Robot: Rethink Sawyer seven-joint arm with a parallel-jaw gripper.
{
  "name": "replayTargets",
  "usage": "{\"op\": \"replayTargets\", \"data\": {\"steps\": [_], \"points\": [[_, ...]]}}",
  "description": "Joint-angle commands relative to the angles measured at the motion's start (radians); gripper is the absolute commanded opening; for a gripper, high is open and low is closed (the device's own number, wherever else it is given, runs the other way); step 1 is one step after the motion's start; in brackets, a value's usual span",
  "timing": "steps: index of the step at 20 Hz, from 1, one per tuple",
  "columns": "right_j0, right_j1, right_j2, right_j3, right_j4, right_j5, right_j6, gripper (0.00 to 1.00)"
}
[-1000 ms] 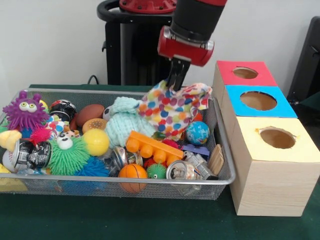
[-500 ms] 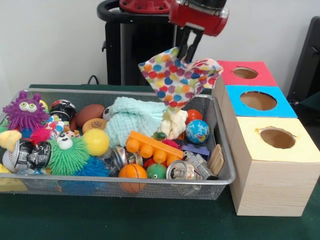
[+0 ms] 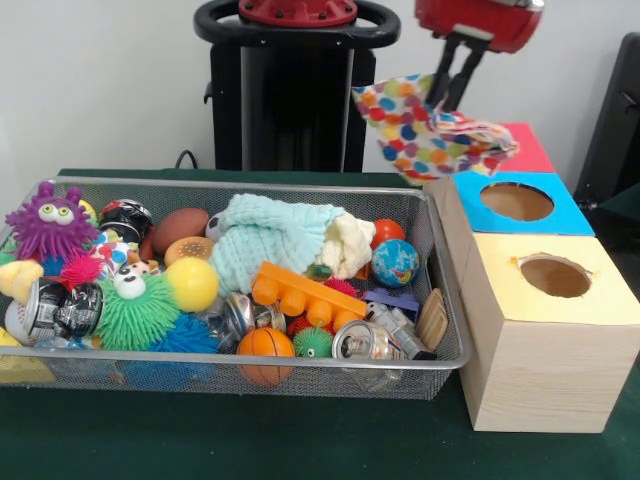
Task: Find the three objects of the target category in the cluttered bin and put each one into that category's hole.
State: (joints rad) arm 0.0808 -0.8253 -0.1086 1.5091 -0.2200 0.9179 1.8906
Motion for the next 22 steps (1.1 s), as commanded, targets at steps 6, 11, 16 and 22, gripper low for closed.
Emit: {"op": "replayTargets", "data": {"steps": [6,11,16,22], "points": [[0.015,0.134,0.037,-0.143,0.060,0.145,0.170,0.00],[0.015,0.172,0.034,-0.199,0.078,0.186,0.169,0.00],[0.021,0.183,0.018,-0.225,0.052,0.185,0.140,0.00],[0.022,0.215,0.020,-0.259,0.056,0.180,0.146,0.00]]}}
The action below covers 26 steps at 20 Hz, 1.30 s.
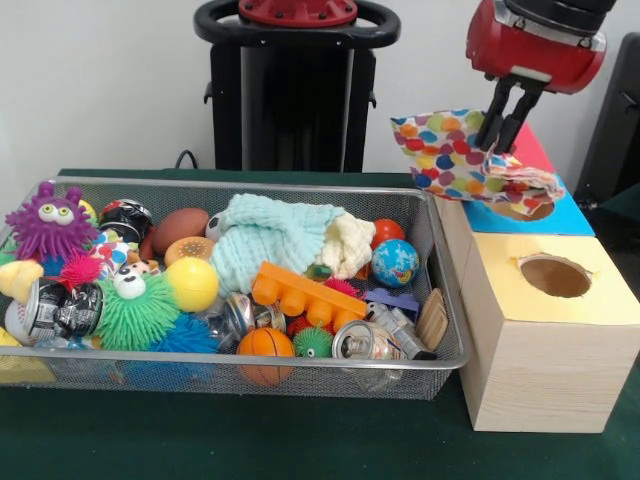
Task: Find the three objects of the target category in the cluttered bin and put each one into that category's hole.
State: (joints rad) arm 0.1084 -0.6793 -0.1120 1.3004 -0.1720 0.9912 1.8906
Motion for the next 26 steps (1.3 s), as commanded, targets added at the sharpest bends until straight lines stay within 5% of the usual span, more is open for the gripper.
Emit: {"op": "replayTargets", "data": {"steps": [1,8,13,26], "points": [[-0.004,0.071,0.022,-0.070,0.009,0.130,0.145,0.00],[0.033,0.133,0.008,-0.378,-0.032,0.428,0.114,0.00],[0.030,0.194,0.025,-0.469,-0.031,0.458,0.127,0.00],[-0.053,0.288,0.091,-0.425,0.041,0.284,0.080,0.00]]}}
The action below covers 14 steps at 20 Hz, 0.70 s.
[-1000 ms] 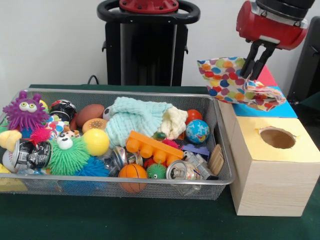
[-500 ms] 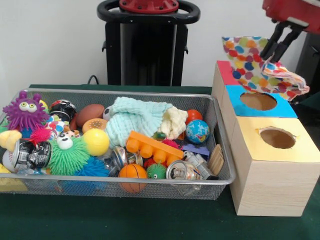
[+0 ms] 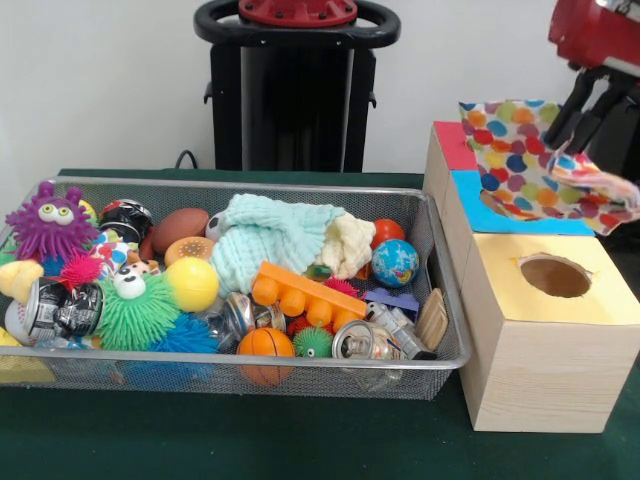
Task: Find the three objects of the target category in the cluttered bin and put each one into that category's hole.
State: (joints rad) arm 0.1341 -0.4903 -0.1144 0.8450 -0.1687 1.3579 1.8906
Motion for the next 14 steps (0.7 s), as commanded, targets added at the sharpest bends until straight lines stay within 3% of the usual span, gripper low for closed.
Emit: {"op": "replayTargets", "data": {"steps": [1,14], "points": [[-0.085,0.108,0.097,0.032,0.035,-0.100,0.068,0.00],[-0.065,0.134,0.059,0.073,0.000,-0.235,0.094,0.00]]}}
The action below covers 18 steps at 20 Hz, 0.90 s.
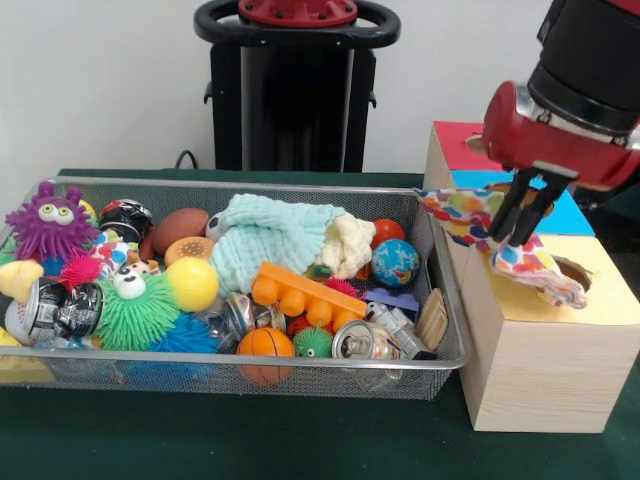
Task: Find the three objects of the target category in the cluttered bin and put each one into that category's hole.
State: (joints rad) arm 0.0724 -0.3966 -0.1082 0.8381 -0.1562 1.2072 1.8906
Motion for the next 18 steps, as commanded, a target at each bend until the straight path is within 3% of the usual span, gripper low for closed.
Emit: {"op": "replayTargets", "data": {"steps": [1,2,3,5,9,12,15,18], "points": [[0.010,0.045,0.038,0.064,-0.032,-0.084,0.091,0.00],[0.022,0.050,0.024,0.047,-0.051,-0.084,0.088,0.00],[0.053,0.053,-0.013,-0.004,-0.121,-0.117,0.050,0.00],[0.118,0.036,-0.093,-0.034,-0.193,-0.117,0.083,0.00],[0.159,0.010,-0.112,0.009,-0.173,-0.078,0.149,0.00],[0.141,-0.006,-0.080,0.069,-0.125,-0.091,0.150,0.00],[0.142,-0.028,-0.091,0.127,-0.170,-0.253,0.122,0.00],[0.145,-0.061,-0.099,0.255,-0.172,-0.375,0.173,0.00]]}}
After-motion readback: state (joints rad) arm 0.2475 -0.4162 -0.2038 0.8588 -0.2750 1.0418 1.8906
